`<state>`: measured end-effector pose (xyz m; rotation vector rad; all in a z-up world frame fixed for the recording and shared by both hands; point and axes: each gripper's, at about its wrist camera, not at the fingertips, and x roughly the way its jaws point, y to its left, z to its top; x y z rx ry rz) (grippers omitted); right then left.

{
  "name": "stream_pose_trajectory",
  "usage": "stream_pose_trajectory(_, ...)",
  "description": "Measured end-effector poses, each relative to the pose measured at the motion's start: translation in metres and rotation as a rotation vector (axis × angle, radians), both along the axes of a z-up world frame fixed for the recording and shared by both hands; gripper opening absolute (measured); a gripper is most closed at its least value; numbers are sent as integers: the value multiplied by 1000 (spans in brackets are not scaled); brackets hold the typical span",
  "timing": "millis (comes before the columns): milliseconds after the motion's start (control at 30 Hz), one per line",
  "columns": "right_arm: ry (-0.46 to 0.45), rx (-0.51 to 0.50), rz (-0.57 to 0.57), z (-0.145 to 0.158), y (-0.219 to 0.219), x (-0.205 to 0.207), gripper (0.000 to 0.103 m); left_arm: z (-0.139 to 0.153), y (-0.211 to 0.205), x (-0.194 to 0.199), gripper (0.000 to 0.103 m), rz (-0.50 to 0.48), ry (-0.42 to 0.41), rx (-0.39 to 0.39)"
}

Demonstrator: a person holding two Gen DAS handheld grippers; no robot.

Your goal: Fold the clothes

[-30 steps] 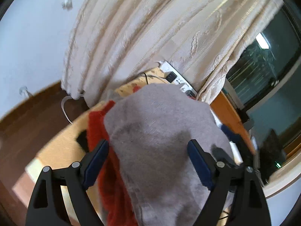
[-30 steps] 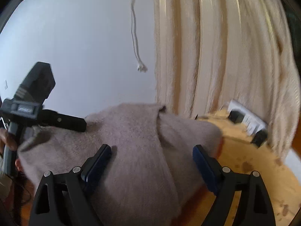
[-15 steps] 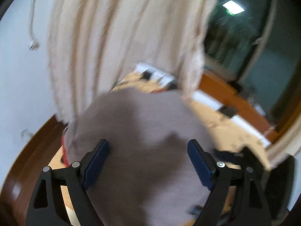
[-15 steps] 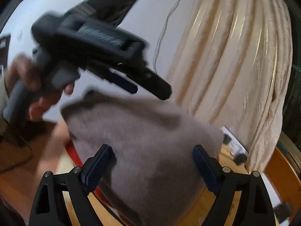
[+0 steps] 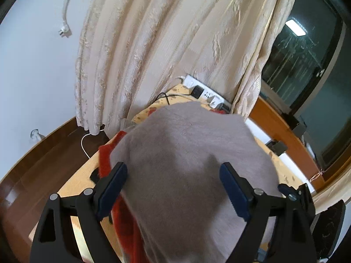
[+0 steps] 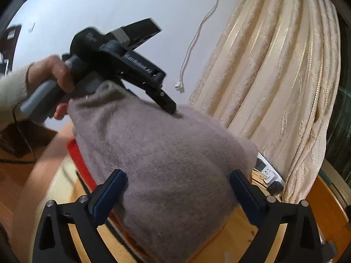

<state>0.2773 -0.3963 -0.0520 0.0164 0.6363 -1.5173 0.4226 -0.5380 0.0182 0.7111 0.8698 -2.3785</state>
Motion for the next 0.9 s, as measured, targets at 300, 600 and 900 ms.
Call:
stream_pose_trajectory(300,-51,-45,-43,19,11,-5,98,17,89,16,90,-179,-79,-222)
stream_pose_trajectory(600,-309,187,-83,-21,-4,-61,102,-84,38,26,100,-124,-109,135)
stream_pose_trajectory(900,-143,82,-76,9,14,-34,102,-18,69,36,100,-79,-72,-151)
